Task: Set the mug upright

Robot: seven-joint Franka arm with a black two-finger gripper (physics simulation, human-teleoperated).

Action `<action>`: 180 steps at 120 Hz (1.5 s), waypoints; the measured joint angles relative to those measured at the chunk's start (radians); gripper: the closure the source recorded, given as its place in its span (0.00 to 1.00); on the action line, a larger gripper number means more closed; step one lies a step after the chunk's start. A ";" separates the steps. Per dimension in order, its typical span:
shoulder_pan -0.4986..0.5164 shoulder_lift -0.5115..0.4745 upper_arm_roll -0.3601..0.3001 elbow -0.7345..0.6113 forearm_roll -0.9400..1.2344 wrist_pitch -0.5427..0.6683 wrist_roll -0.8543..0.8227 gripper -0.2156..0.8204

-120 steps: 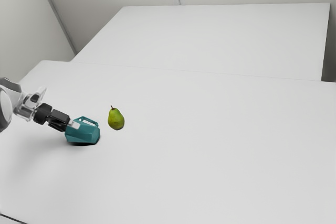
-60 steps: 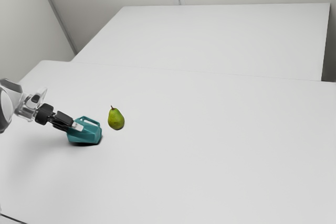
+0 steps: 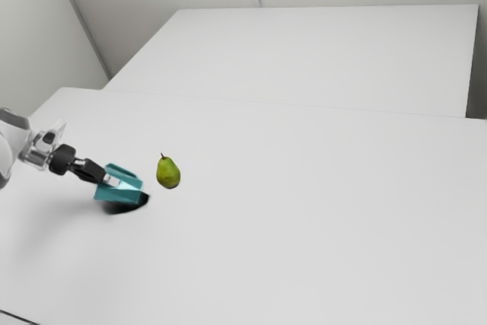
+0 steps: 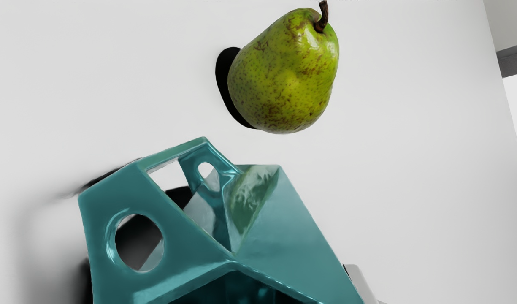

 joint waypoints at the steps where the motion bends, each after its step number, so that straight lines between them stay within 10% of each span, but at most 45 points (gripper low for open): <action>1: -0.001 -0.003 0.000 0.001 0.002 0.000 -0.001 0.94; 55: -0.156 -0.218 -0.101 0.111 0.403 0.069 -0.139 0.95; 133: -0.210 -0.237 -0.460 0.036 0.814 0.385 -0.349 0.95; 180: -0.282 -0.307 -0.497 -0.104 0.971 0.505 -0.465 0.95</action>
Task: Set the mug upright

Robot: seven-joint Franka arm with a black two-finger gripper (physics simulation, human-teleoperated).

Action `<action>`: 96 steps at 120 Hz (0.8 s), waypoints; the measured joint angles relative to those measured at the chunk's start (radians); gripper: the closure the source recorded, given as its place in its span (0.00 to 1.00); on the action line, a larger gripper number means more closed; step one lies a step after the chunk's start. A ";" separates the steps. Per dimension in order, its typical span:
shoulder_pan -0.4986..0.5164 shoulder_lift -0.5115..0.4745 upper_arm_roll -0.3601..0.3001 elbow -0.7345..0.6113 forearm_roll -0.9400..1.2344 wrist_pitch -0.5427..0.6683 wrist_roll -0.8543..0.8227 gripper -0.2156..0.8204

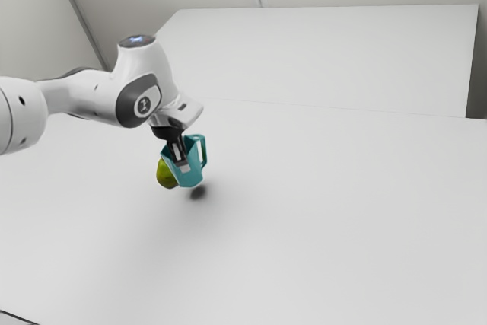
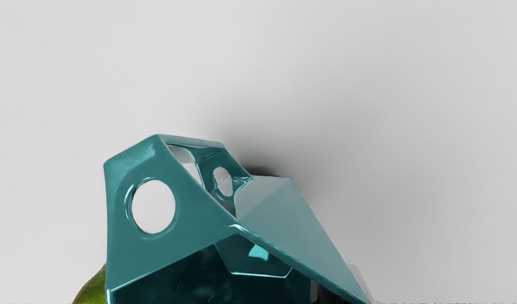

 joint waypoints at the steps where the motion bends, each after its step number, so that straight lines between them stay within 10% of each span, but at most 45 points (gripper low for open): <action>1: -0.001 -0.003 0.000 -0.005 0.003 0.002 -0.003 0.95; 96: -0.078 -0.005 0.000 -0.176 0.113 0.263 -0.135 0.95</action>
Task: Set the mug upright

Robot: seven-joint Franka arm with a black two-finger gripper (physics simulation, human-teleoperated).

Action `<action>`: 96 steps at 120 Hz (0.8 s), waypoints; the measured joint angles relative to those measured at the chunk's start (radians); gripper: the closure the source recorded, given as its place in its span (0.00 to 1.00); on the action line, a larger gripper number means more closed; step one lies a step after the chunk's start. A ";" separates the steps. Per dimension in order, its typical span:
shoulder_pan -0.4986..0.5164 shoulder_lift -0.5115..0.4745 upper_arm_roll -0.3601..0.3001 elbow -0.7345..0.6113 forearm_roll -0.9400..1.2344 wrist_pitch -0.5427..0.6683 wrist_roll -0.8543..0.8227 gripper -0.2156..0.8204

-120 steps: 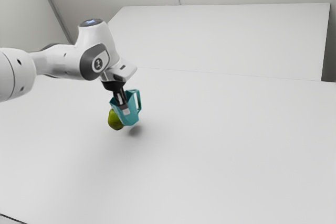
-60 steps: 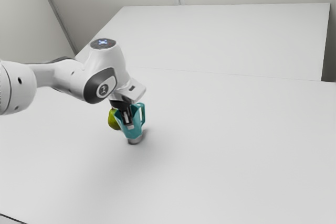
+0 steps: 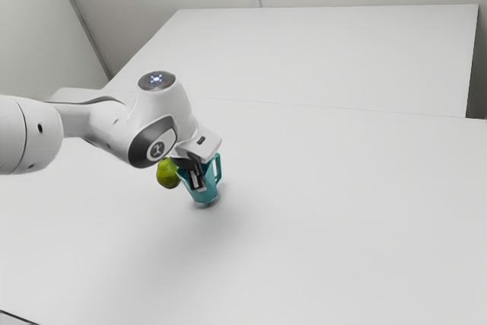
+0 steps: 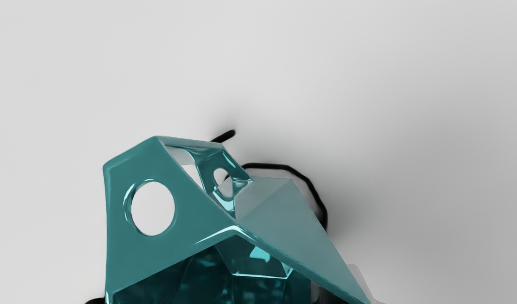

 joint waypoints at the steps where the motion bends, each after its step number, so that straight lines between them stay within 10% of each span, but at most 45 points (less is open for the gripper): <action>1: 0.000 0.000 0.000 0.000 0.000 0.001 -0.001 0.95; 50: 0.015 -0.006 0.000 -0.008 0.000 0.011 -0.025 0.93; 96: 0.045 -0.005 -0.001 -0.007 -0.001 0.009 -0.034 0.64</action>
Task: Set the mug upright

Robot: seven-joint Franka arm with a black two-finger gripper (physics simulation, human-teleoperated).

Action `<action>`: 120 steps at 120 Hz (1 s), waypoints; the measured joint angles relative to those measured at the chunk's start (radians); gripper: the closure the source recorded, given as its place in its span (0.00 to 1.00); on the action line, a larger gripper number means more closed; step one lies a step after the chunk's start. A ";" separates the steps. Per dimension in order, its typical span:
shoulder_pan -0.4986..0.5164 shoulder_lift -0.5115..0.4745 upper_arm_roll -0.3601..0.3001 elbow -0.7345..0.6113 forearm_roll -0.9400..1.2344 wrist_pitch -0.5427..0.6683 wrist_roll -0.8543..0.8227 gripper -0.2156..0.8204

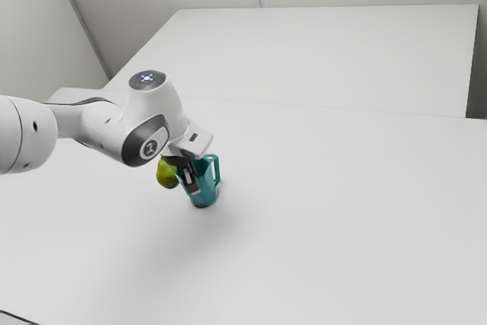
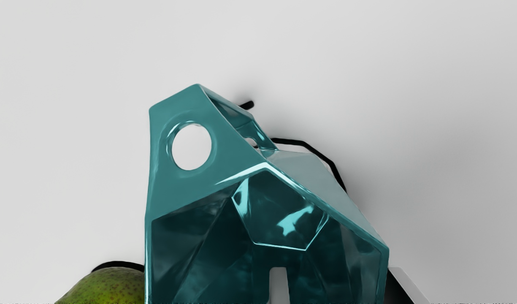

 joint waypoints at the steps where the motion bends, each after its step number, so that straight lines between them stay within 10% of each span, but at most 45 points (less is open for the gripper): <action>1: 0.001 0.000 0.000 0.000 0.000 0.000 0.000 0.64; 63: 0.058 -0.084 -0.002 0.059 -0.011 -0.014 -0.004 0.47; 120: 0.124 0.211 -0.016 0.808 -0.174 -0.554 -0.106 0.24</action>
